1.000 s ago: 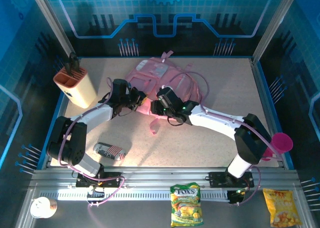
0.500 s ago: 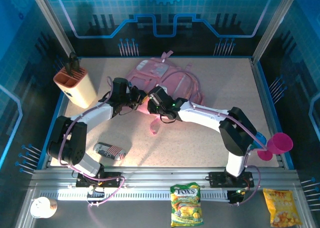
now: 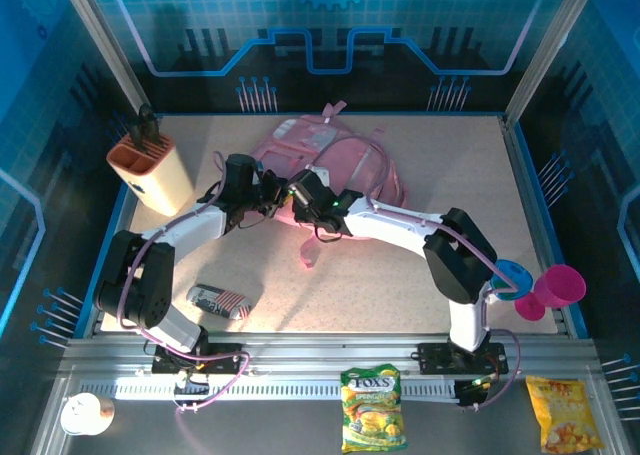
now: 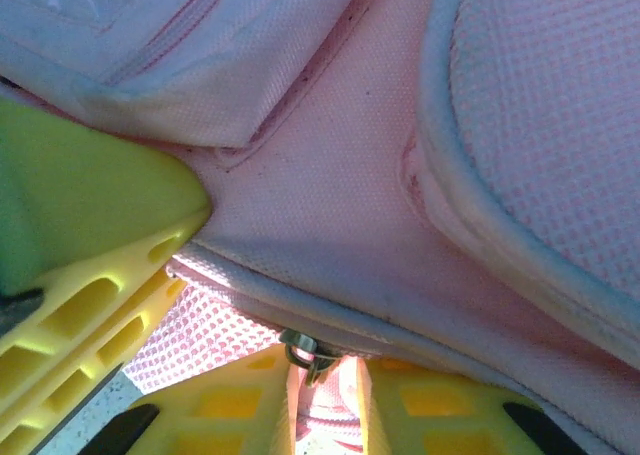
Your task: Pack books, pencil case, and school supplies into a backpack
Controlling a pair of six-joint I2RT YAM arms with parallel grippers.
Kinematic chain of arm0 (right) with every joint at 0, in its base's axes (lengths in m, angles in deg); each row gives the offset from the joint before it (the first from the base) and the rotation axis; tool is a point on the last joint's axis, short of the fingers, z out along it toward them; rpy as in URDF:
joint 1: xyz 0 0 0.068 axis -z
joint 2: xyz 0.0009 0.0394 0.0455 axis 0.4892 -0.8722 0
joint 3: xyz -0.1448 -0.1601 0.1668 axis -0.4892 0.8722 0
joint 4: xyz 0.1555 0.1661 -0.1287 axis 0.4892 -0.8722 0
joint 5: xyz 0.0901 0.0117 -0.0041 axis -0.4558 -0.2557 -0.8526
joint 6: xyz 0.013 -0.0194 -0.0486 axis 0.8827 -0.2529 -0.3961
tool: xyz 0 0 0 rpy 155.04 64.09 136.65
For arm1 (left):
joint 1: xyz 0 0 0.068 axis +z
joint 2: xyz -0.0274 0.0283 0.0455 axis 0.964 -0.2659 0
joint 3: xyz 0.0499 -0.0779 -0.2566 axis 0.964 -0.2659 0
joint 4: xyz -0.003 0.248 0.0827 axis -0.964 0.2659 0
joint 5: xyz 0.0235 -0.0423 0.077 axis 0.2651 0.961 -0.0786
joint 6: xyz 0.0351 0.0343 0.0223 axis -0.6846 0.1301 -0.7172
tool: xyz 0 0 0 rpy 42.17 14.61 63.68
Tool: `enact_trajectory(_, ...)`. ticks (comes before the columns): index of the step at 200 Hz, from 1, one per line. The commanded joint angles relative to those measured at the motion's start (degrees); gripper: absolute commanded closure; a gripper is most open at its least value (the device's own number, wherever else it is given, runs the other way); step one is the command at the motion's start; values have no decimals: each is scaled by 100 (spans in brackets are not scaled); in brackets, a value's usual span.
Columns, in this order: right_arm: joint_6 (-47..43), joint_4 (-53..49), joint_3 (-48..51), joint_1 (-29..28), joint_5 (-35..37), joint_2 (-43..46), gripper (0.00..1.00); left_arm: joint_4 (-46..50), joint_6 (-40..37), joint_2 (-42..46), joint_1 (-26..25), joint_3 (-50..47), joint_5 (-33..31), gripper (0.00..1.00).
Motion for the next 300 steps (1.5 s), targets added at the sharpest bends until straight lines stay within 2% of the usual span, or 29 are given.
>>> enact_trajectory(1, -139, 363, -346, 54, 514, -276, 78, -177, -115, 52, -137, 254, 721, 100)
enact_trajectory(51, 37, 540, -434, 69, 408, -353, 82, -165, -116, 31, -163, 264, 736, 100)
enact_trajectory(105, 266, 1186, -98, 184, -164, -182, 85, -177, -110, -13, -172, 266, 715, 100)
enact_trajectory(150, 359, 590, -262, 153, 505, -219, 73, -190, -86, -42, -172, 262, 721, 100)
enact_trajectory(188, 390, 238, -431, 80, 1141, -394, 72, -186, -87, -27, -172, 281, 715, 100)
enact_trajectory(244, 291, 306, -436, 67, 1117, -383, 85, -83, -171, -20, -163, 305, 634, 100)
enact_trajectory(300, 64, 556, 592, 91, 695, 469, 91, 217, -423, 5, 27, 309, 436, 100)
